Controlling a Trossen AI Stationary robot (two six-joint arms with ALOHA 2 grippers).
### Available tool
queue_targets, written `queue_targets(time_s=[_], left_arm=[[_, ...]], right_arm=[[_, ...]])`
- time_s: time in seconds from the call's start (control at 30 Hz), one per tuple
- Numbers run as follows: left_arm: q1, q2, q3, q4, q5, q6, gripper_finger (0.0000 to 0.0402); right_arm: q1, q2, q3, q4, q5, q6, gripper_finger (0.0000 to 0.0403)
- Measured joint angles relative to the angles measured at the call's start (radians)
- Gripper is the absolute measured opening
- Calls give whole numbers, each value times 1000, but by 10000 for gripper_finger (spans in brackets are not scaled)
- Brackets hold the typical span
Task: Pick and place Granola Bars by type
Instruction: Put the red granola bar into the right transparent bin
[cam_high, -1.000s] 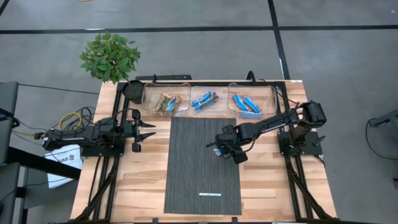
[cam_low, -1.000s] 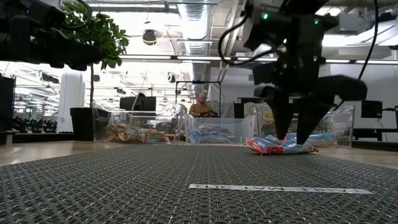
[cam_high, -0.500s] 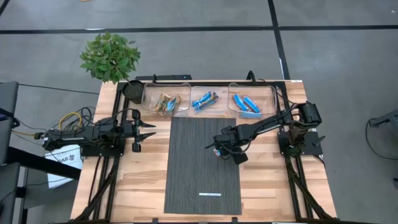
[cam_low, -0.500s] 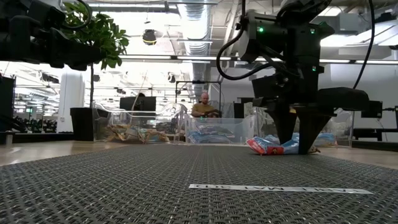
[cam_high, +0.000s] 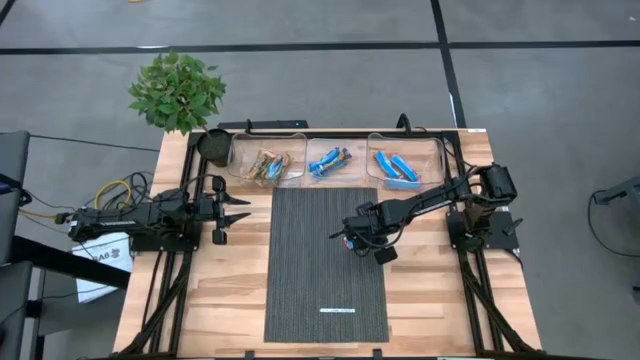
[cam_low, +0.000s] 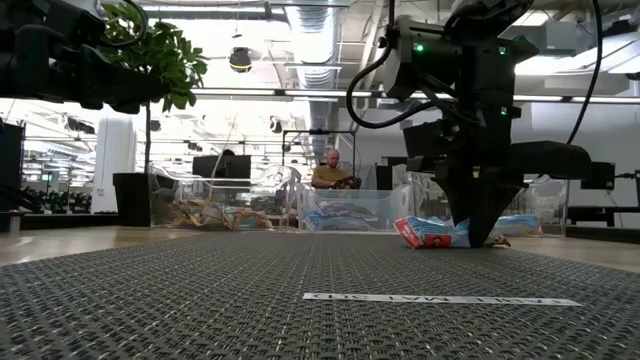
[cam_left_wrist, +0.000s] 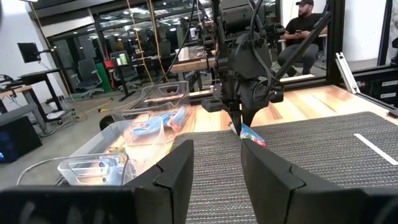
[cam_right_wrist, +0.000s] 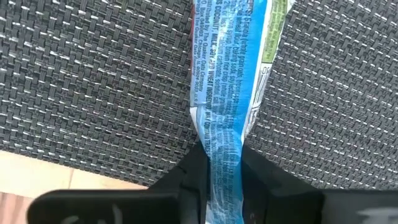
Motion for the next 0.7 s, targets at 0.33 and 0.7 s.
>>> queue_targets(time_s=[0.33, 0.7], left_arm=[[0, 0, 0, 0, 0, -7, 128], [0, 0, 0, 0, 0, 1, 128]], right_arm=[[5, -57, 5, 8, 9, 57, 51], [-11, -253, 6, 123, 6, 175, 51]])
